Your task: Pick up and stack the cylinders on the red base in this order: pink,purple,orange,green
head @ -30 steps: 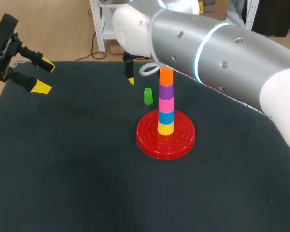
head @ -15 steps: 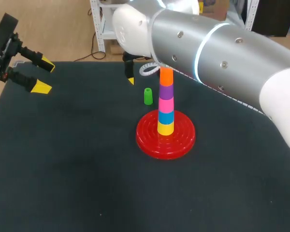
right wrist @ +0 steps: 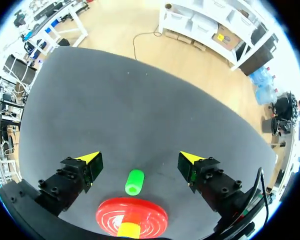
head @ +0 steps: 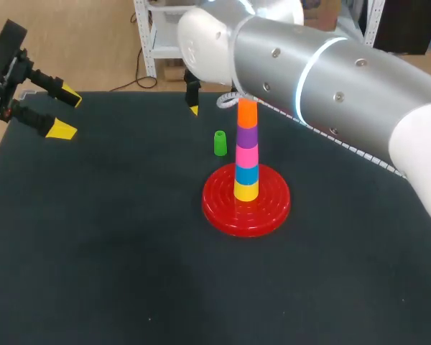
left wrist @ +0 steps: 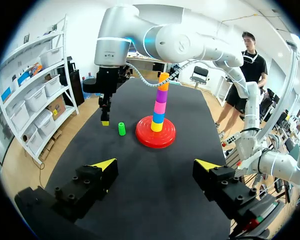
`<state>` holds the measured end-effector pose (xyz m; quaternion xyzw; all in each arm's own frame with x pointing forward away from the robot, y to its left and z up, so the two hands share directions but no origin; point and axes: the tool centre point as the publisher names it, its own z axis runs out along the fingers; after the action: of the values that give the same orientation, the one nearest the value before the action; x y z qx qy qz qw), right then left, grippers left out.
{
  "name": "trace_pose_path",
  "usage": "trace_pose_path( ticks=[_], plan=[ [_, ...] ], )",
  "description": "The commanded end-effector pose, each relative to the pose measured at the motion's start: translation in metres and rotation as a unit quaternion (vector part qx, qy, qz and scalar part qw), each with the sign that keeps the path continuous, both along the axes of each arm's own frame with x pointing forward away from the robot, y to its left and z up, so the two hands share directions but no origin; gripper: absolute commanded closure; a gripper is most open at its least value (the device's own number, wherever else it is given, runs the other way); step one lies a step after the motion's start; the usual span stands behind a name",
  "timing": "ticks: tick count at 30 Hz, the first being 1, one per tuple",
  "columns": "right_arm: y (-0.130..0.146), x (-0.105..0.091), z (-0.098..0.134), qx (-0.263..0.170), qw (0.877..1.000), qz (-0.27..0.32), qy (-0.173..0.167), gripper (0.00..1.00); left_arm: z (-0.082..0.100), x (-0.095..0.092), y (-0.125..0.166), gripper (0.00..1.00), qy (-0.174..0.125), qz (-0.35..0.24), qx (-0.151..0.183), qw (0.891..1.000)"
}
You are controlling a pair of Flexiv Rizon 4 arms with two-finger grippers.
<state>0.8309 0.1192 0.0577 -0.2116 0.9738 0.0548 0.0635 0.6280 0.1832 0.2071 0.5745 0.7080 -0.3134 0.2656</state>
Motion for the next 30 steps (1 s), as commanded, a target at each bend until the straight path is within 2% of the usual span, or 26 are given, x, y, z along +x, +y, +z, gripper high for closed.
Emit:
trace_pose_path(
  ticks=[1,5,10,14,30],
  plan=[
    [0.000,0.013,0.001,-0.099,0.970,0.025,0.220,0.00,-0.001,0.000,0.000,0.00,-0.002,0.000,-0.001,1.000],
    [0.001,0.014,-0.002,-0.112,0.966,0.024,0.233,0.00,-0.001,0.000,0.000,0.00,-0.002,0.000,-0.001,1.000],
    [0.005,0.007,0.000,-0.117,0.963,0.030,0.240,0.00,-0.001,0.000,0.000,0.00,-0.002,0.000,-0.001,1.000],
    [0.008,0.000,-0.005,-0.115,0.958,0.034,0.261,0.00,-0.001,0.000,0.000,0.00,-0.002,0.000,-0.001,1.000],
    [0.005,-0.033,-0.019,-0.135,0.952,0.049,0.269,0.00,-0.001,0.000,0.000,0.00,-0.002,0.000,-0.001,1.000]
  ],
)
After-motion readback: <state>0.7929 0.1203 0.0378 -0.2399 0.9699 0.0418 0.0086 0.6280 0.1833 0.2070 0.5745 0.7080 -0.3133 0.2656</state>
